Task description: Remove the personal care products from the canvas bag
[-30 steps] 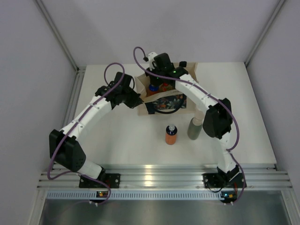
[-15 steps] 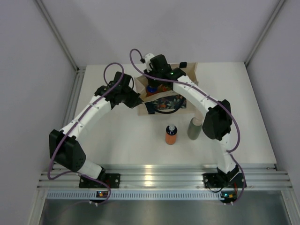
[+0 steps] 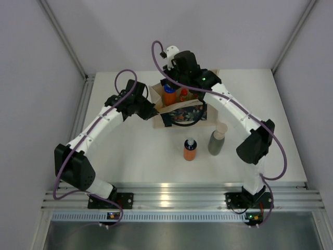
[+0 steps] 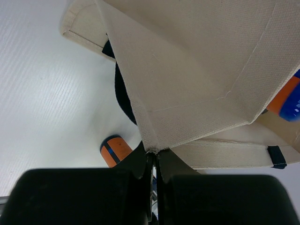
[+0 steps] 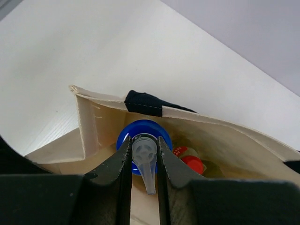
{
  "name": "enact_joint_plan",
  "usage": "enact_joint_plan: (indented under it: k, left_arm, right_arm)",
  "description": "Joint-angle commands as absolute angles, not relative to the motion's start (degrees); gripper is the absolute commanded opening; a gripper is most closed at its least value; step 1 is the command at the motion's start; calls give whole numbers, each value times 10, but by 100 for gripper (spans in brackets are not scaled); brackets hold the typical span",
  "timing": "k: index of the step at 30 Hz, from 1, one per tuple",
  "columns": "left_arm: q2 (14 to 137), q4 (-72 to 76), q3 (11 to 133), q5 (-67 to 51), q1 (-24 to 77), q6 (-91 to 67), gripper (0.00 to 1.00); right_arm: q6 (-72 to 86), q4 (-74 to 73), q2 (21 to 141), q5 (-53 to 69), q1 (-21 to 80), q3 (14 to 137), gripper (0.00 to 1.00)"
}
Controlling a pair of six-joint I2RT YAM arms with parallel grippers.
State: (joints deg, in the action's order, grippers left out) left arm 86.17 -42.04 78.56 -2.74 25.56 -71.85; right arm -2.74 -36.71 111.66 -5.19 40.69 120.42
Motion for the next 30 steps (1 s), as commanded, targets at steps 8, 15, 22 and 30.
enact_joint_plan:
  k: [8,15,22,30]
  left_arm:
    - [872,-427,796,-68,258,-721,0]
    - [869,-428,794,-63,258,-722,0]
    - [870,-428,792,-62,258,-724,0]
    - [869,-427,792,-61,258,-725,0]
  right_arm:
    - [-18,-395,1007,-62,422,1270,0]
    - [-22,-424,955,-68,430,1276,0]
    - [-7,-440,906,-46,436,1273,0]
    - [-4,-451,837,-27,436,1225,0]
